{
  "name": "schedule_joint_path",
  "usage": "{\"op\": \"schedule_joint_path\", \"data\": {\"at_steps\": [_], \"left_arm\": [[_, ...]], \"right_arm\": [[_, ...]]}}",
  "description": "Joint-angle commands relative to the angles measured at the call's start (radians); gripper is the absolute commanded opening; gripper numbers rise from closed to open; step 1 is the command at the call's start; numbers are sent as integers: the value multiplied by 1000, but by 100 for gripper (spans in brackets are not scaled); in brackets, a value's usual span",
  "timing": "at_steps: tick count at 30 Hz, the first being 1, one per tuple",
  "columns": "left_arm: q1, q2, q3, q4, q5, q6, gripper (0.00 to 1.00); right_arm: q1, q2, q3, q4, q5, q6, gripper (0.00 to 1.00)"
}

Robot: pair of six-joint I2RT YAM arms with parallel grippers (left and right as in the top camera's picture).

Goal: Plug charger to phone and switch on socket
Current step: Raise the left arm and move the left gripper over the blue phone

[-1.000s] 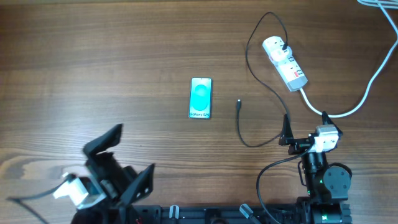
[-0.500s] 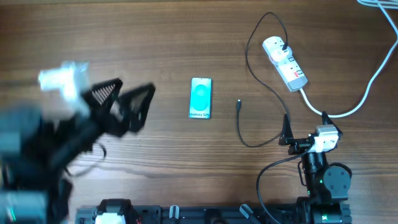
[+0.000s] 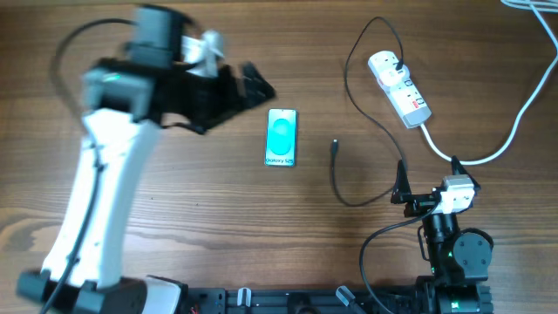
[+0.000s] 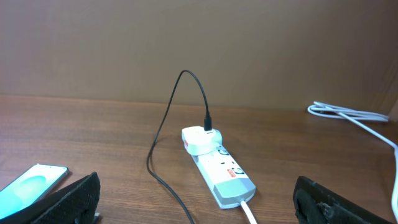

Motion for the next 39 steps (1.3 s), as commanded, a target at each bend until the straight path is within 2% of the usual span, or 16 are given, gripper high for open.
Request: {"op": "schedule_joint_path", "data": {"at_steps": [1,5,13,17,21,24,39], "left_arm": [[-140,80,20,-23,-384,-155,100],[-185,185,20,-8,-461,-166,100],[-188,264,17,35,-446,-166,100],[-207,267,-27,127,-460,-61,100],[-232,290,-77,198,-475,-23,100],[-233,325,-91,234,-544,-23,100],[-233,480,-91,322,-527,-30,100]], "right_arm": [[0,0,-1,2,-4,-11,100],[0,0,-1,2,-4,-11,100],[0,0,-1,2,-3,-11,99],[0,0,-1,2,-4,-11,100],[0,0,-1,2,-4,-11,100],[0,0,-1,2,-4,-11,100],[0,0,-1,2,-4,-11,100]]}}
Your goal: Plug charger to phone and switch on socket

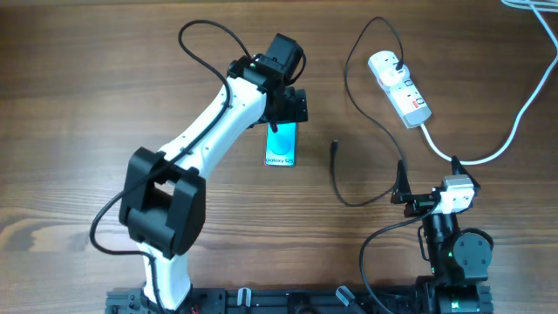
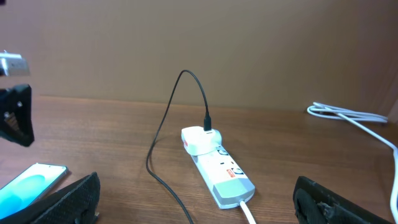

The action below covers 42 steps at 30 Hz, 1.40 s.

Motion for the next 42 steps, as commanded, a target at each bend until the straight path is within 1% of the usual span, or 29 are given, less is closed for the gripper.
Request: {"op": "schedule_joint_path", "data": {"at_steps": [1,3,6,11,21,25,42], "left_arm": [[2,43,-9,12,-6,16,100],[2,55,-10,15,-5,31,100],[2,77,-10,28,47,154,100],[2,124,-10,31,47,134,100],[2,177,-10,37,48,135,100],[2,183,-10,40,78,135,100],[-6,206,-11,54,58,135,100]], "right_arm": [[0,0,-1,2,-4,-5,100],[0,0,-1,2,-4,-5,100],[0,0,-1,2,-3,-5,100],[0,0,-1,2,-4,-5,100],[0,0,-1,2,-4,-5,100],[0,0,-1,2,-4,-5,100],[0,0,-1,2,-4,-5,100]]}}
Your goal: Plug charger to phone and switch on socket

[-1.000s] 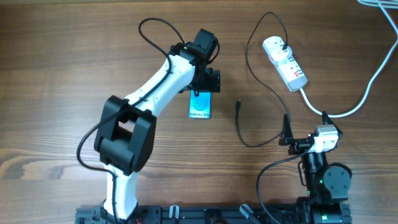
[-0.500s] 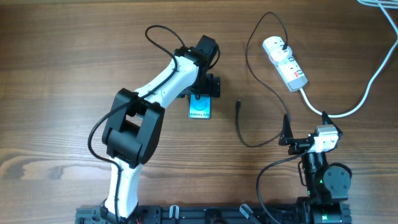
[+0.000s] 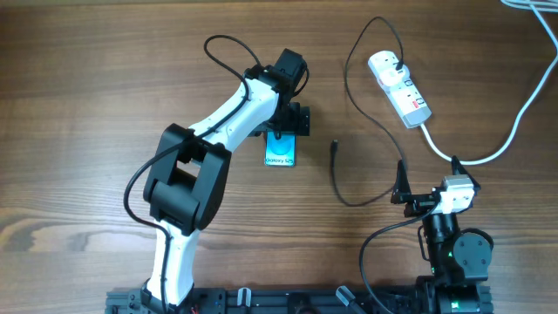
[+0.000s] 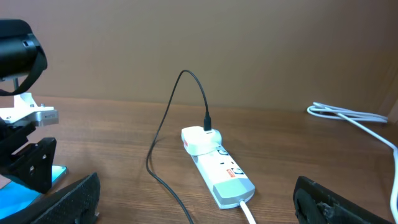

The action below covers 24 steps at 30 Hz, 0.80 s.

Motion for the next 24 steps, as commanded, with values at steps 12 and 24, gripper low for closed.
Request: {"op": "schedule_joint_path", "data": {"at_steps": [12,24], "left_arm": [[-9,107,-14,-9,-11,19,100],[-11,107,-18,-39,-89,11,100]], "right_arm": [[0,0,-1,2,-4,-5,100],[0,0,-1,2,-4,-5,100]]}}
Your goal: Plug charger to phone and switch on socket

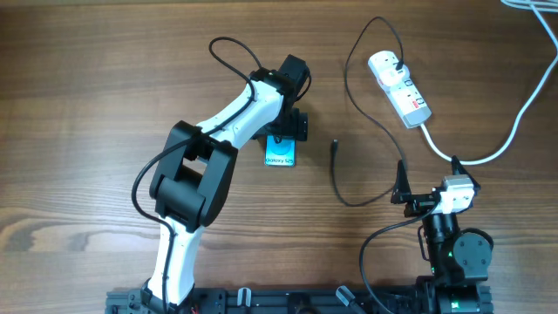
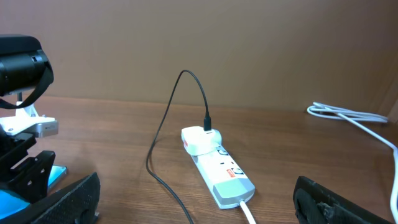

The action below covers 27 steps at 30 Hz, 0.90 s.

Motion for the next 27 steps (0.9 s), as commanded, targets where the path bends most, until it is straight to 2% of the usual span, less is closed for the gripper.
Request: {"op": "schedule_joint_path", "data": {"at_steps": [1,11,27], "left_arm": [[0,67,-23,-10,-18,-8,100],[-11,67,-23,-23,73,-6,100],[-55,67,-23,-2,41,-33,100]], "right_arm": [[0,0,-1,2,-4,-5,100],[0,0,-1,2,-4,-5,100],[0,0,-1,2,-4,-5,100]]}}
